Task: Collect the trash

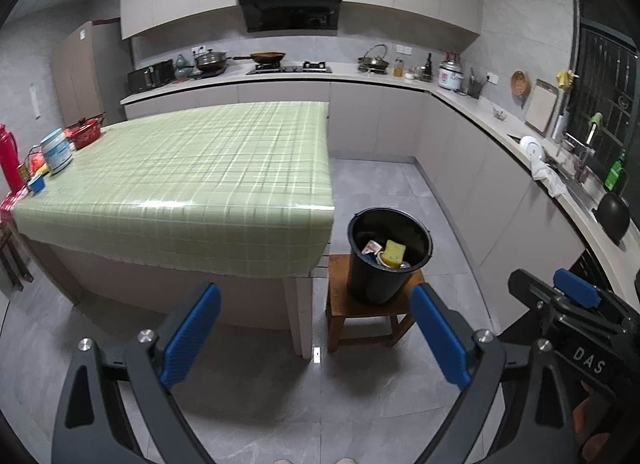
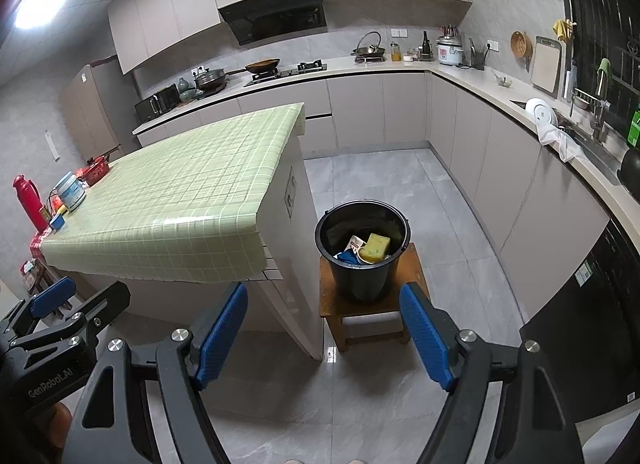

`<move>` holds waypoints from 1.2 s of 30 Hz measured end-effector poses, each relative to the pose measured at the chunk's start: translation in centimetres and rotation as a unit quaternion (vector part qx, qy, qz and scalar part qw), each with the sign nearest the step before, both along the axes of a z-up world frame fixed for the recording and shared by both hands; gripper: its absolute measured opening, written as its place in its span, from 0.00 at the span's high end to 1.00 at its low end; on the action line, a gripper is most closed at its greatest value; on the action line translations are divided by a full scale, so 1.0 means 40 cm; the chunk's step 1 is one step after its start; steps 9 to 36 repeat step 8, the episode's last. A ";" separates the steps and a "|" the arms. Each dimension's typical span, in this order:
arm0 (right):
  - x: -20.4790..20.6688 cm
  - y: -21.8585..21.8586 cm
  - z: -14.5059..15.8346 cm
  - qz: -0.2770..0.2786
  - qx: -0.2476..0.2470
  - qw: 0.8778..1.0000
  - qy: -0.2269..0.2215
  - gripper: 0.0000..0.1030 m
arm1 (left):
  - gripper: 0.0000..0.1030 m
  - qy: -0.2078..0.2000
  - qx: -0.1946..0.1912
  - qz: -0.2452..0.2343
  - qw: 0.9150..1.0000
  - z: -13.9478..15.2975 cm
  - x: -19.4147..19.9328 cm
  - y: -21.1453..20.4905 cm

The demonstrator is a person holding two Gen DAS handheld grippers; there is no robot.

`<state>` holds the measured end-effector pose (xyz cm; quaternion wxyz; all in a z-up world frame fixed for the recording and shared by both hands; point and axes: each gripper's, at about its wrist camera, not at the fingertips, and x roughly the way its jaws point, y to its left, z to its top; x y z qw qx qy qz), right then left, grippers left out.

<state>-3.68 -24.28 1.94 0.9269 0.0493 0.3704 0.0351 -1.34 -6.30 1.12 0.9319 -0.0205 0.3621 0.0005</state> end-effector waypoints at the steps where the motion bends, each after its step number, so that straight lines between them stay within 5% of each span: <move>1: 0.000 -0.001 -0.002 -0.002 0.000 1.000 0.001 0.22 | 0.06 -0.003 -0.002 -0.005 1.000 -0.001 0.001 -0.002; 36: 0.004 -0.027 -0.016 -0.016 0.006 1.000 0.004 0.22 | 0.06 -0.018 -0.002 -0.022 1.000 0.007 0.004 -0.027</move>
